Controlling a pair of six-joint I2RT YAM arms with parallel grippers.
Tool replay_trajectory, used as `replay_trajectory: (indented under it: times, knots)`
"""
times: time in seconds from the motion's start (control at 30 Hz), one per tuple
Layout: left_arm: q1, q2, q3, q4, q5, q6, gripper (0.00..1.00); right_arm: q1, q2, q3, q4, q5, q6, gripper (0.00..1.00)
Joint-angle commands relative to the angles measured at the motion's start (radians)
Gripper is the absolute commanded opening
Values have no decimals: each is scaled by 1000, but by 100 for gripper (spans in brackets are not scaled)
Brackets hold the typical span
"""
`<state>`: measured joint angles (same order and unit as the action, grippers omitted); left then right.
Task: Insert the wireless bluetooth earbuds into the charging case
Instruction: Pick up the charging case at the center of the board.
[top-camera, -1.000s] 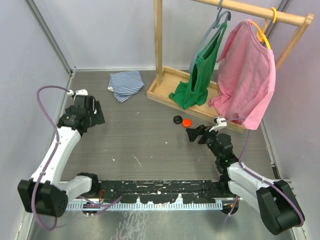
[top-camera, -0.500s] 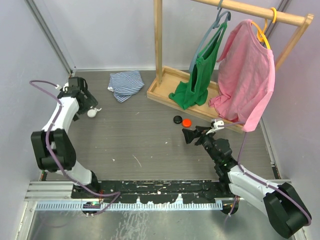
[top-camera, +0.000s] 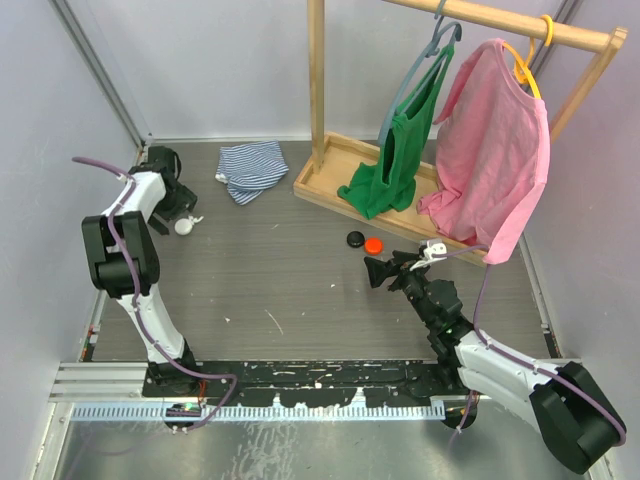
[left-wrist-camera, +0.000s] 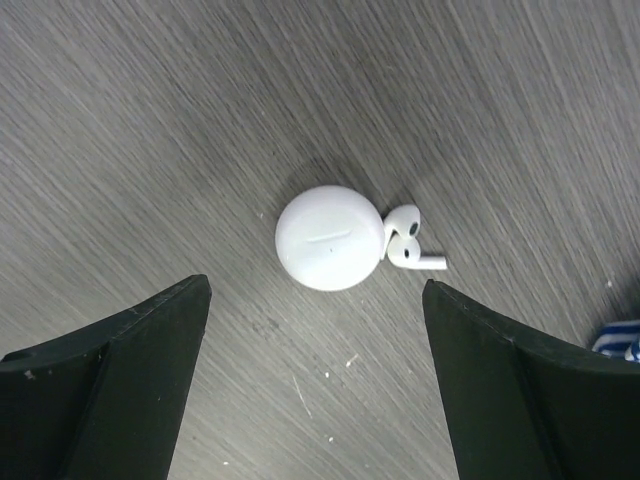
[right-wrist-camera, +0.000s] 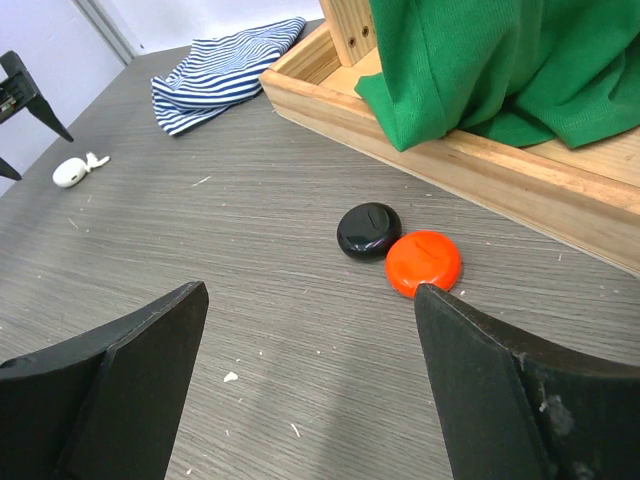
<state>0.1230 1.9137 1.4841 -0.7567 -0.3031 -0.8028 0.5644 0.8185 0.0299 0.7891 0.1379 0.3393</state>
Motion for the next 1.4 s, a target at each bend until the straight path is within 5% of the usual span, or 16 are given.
replay_trajectory:
  times: [0.0,0.8,1.0,1.37]
  knots:
    - [28,44,64,-35,-18,-43,88,12,6,-2,69,44,-32,90]
    - [54,142,66,-25,33,-56,55,19,17,-1,72,53,-38,90]
    - [55,92,13,-22,44,-70,44,19,24,5,70,44,-39,90]
    - [29,-112,-234,75,157,-104,43,19,148,62,86,-109,-33,89]
